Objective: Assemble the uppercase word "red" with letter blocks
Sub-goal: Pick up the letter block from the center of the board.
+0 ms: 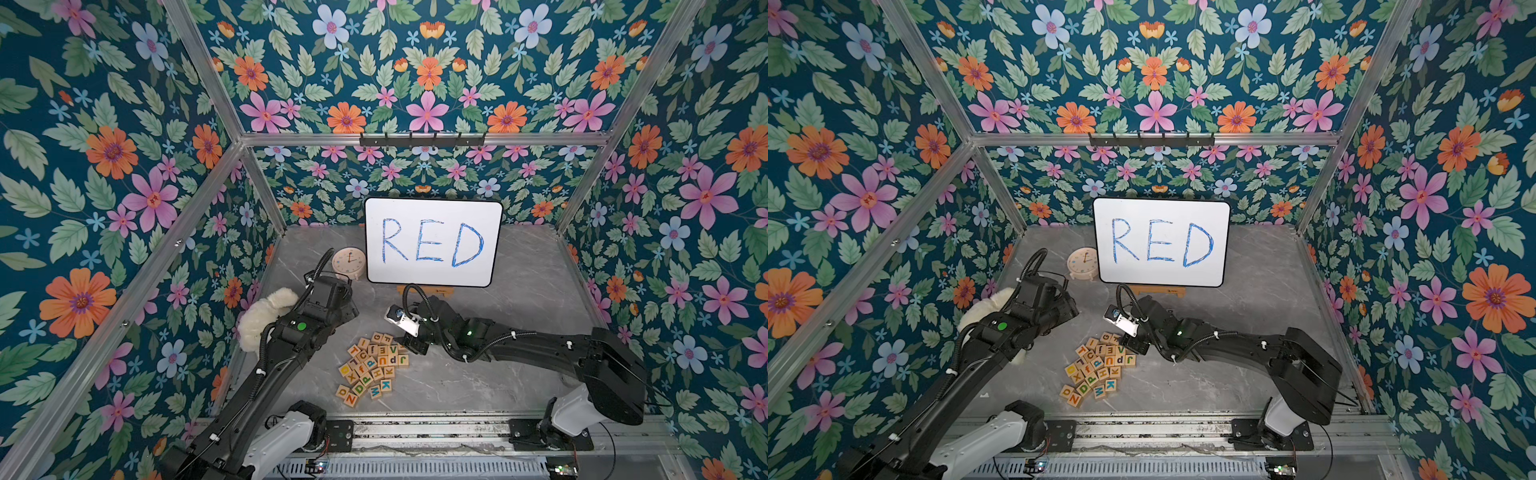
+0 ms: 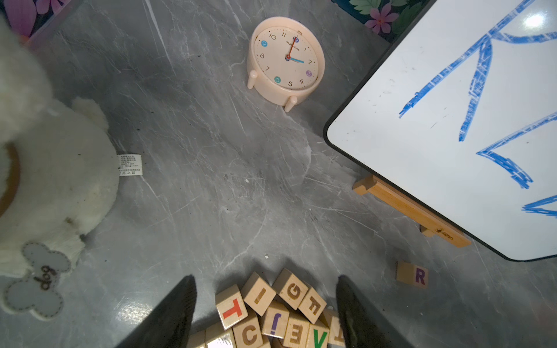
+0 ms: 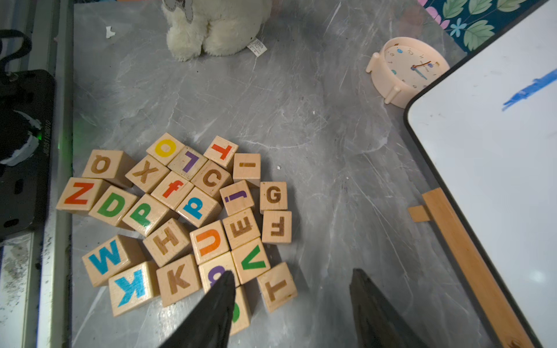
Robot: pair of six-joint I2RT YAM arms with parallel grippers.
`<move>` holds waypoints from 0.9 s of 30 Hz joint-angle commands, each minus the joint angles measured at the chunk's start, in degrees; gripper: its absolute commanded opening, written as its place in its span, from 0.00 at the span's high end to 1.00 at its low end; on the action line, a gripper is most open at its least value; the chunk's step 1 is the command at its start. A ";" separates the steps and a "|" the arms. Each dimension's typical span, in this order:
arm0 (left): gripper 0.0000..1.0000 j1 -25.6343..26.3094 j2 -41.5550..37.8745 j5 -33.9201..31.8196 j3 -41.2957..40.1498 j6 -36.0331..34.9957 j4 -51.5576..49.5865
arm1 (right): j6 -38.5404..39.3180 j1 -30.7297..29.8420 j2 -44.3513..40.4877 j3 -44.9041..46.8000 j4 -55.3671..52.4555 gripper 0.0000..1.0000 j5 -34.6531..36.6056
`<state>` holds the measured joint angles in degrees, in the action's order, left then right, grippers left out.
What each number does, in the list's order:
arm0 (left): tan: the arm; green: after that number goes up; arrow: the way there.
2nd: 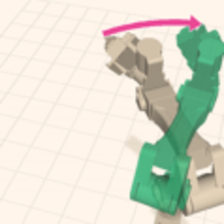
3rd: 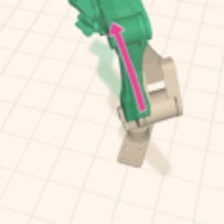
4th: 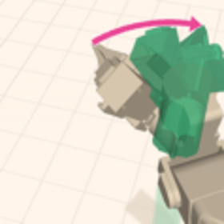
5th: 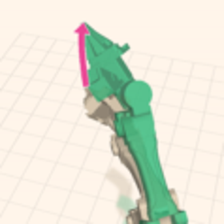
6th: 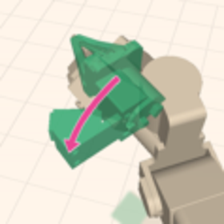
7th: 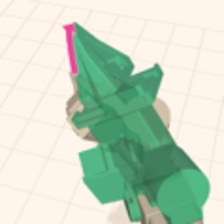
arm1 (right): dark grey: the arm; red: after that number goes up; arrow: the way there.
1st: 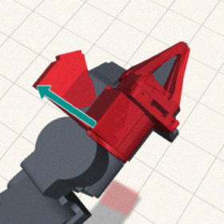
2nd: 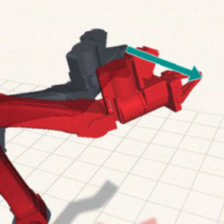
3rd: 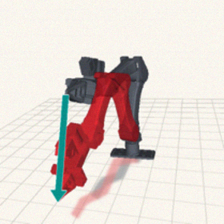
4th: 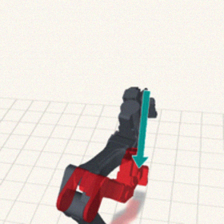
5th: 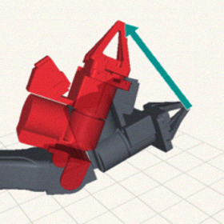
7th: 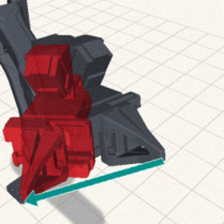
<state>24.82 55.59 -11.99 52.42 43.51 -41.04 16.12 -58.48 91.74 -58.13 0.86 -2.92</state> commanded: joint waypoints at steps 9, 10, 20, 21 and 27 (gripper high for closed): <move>0.24 -4.96 -0.94 0.45 -1.32 2.88 -2.47 | 1.45 -1.89 11.93 -10.80 -7.17 0.51 -2.11; 0.24 -5.25 -1.03 0.55 -1.28 2.98 -2.49 | 1.39 -1.91 12.58 -11.46 -7.50 0.52 -1.85; 0.24 -6.01 -1.36 -0.14 -2.30 2.90 -3.15 | 0.99 -2.24 16.78 -15.26 -12.26 0.61 -3.74; 0.24 -6.07 -1.52 -0.22 -2.42 3.00 -3.10 | 0.86 -2.25 17.04 -15.51 -12.34 0.60 -3.84; 0.24 -6.08 -2.21 -1.00 -3.24 3.03 -3.35 | 0.33 -2.78 19.06 -16.49 -12.28 0.58 -3.57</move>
<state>18.81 53.76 -11.84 49.36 46.09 -43.51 16.64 -60.97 110.15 -74.17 -10.90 -5.96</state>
